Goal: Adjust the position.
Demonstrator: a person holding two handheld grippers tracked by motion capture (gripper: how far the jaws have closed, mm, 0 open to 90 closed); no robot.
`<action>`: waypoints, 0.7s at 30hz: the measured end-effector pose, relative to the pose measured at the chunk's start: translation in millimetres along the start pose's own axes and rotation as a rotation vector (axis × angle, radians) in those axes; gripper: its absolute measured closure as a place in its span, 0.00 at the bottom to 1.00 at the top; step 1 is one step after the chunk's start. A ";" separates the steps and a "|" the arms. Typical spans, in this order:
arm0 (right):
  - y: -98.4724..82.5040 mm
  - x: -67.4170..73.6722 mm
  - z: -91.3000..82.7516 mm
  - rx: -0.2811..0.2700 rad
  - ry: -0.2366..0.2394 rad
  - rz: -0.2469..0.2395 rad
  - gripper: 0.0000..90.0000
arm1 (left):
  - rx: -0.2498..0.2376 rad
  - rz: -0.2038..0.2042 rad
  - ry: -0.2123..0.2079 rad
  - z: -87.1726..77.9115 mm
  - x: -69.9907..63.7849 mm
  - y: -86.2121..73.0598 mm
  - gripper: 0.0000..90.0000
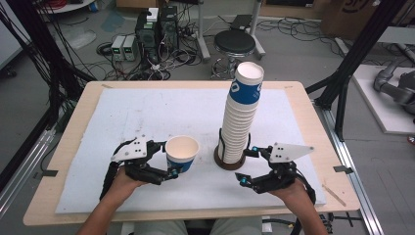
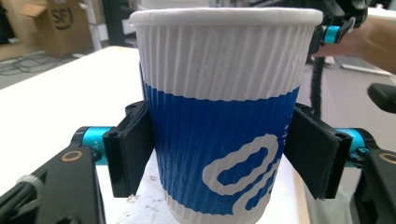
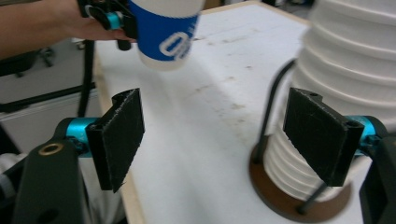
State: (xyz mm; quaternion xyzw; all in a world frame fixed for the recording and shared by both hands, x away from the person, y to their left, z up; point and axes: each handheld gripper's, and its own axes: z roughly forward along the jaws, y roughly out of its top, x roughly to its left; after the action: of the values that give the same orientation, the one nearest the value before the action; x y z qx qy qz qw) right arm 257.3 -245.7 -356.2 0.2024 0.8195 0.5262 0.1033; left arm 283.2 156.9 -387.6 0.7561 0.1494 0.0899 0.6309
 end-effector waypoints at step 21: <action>-33.5 -16.5 -26.7 -0.084 -0.218 0.049 0.23 | -0.095 -0.016 0.130 -32.8 8.2 -15.5 0.30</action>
State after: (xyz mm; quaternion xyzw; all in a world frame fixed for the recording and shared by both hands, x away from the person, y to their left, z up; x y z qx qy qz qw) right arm 254.4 -287.1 -375.8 0.2739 0.7754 0.5372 0.1873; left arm 278.6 192.6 -397.0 0.7167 0.1914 0.1408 0.6556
